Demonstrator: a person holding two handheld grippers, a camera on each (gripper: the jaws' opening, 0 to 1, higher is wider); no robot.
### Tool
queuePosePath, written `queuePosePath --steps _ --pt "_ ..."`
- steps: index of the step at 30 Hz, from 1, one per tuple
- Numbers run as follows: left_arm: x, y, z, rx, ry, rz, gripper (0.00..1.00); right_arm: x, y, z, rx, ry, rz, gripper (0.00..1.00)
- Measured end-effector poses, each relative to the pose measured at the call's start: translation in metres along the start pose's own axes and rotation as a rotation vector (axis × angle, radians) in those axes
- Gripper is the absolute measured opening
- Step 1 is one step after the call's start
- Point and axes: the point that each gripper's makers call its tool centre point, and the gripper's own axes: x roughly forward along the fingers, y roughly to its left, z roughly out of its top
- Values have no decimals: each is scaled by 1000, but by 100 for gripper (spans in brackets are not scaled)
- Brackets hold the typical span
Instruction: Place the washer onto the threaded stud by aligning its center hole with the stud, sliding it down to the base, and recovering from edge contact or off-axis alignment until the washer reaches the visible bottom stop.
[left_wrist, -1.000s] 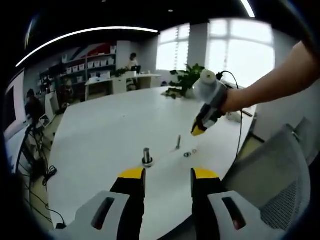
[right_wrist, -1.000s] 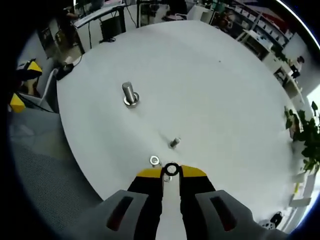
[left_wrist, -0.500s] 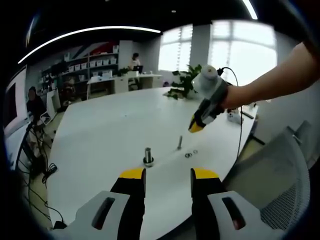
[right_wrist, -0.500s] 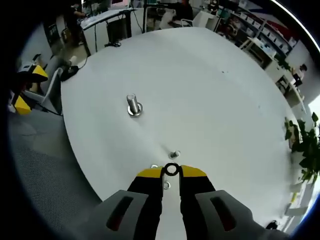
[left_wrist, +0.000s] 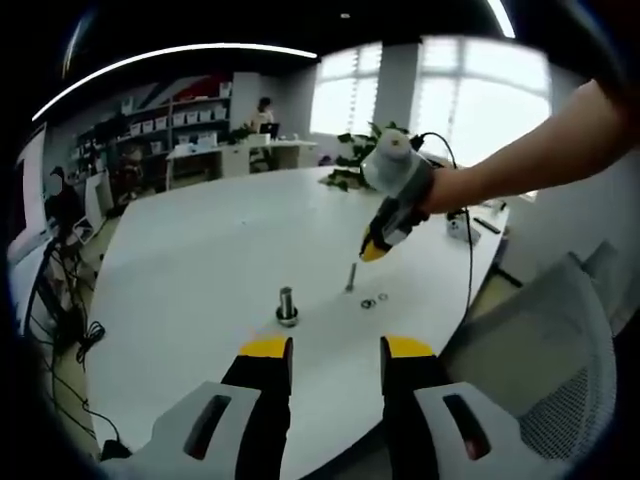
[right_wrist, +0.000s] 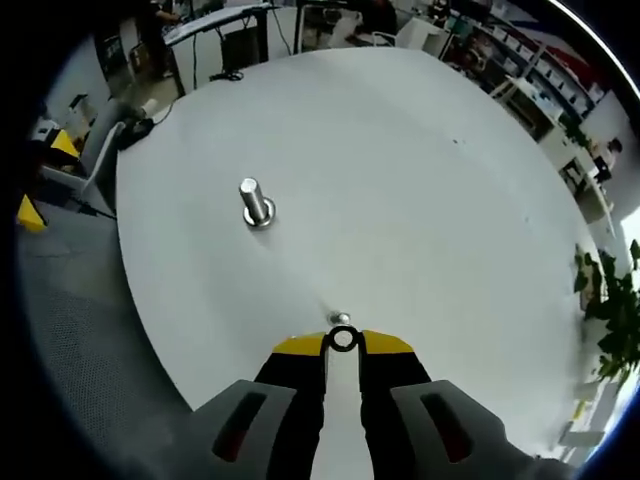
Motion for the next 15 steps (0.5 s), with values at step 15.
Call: queuePosePath --steps 15 --pt "-1 4 0 -9 -1 17 33 18 2 3 -27 50 26 13"
